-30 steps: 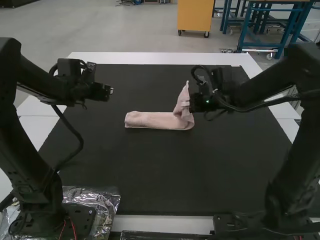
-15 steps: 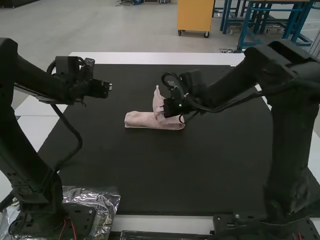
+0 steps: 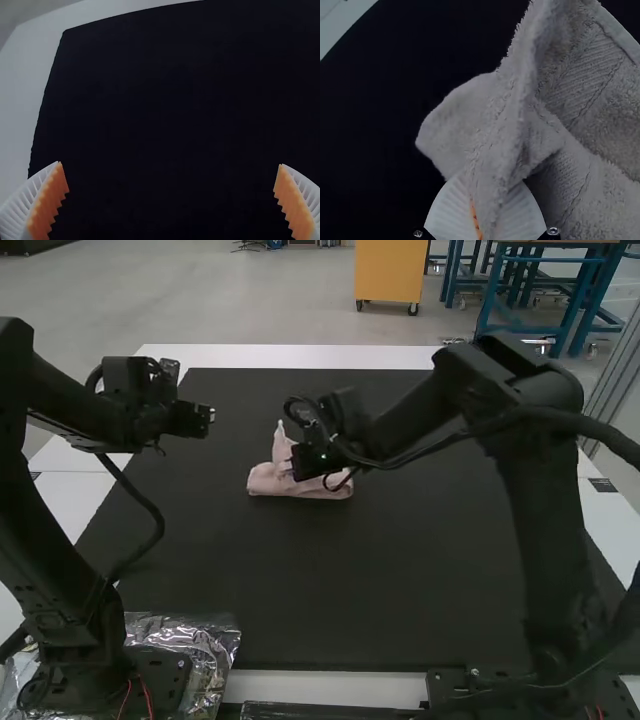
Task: Fold the towel.
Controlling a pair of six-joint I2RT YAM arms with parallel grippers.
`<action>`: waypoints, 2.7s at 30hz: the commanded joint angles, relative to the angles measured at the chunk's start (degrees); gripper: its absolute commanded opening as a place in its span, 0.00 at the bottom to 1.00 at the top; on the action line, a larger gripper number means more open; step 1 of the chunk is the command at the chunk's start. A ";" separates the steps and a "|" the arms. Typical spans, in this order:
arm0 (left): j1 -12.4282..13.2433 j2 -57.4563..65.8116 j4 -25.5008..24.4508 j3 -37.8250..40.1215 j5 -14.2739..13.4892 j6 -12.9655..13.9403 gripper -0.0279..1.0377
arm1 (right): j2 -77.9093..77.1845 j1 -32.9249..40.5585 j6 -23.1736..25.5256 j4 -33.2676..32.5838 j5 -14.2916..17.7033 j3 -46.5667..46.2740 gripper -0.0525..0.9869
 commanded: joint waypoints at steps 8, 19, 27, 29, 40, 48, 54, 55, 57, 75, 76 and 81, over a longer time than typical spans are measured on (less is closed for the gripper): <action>0.28 -2.22 1.27 0.06 -0.10 0.28 0.94 | -4.33 2.03 1.07 3.40 1.95 1.49 0.76; -0.34 -3.10 3.82 0.06 -7.93 1.43 0.94 | -6.97 -0.96 2.74 16.05 2.39 -5.72 0.03; -2.71 -3.89 5.31 0.06 -13.82 1.69 0.94 | -1.70 -1.84 3.53 20.18 2.04 -6.86 0.03; -2.71 -4.33 5.05 0.06 -13.90 1.43 0.94 | -0.55 -2.19 3.62 20.80 1.95 -6.78 0.03; -2.71 -4.68 5.40 0.06 -14.08 1.34 0.94 | 6.04 -4.12 4.06 24.31 0.63 -5.81 0.03; -2.71 -5.39 5.40 0.23 -14.34 1.25 0.94 | 10.52 -3.60 4.14 25.02 0.45 -5.11 0.03; -2.71 -7.50 4.96 0.67 -14.43 1.07 0.94 | 10.78 -4.48 5.73 26.25 0.19 -5.19 0.03; -2.80 -7.94 4.70 0.85 -14.43 1.07 0.94 | 9.73 -4.74 6.25 26.16 0.19 -5.19 0.03; -2.98 -9.08 4.26 1.29 -14.69 1.07 0.94 | 6.13 -5.44 6.43 25.72 0.19 -5.11 0.03; -8.69 -28.24 -5.67 8.05 -19.97 1.60 0.94 | -37.99 -11.95 8.71 9.64 2.83 -8.89 0.91; -8.69 -29.56 -6.29 7.97 -19.97 1.69 0.94 | -40.98 -12.39 8.80 9.55 3.18 -10.03 0.92; -8.69 -37.20 -9.10 6.91 -20.67 2.04 0.94 | -55.84 -15.73 9.59 6.91 3.53 -15.57 0.92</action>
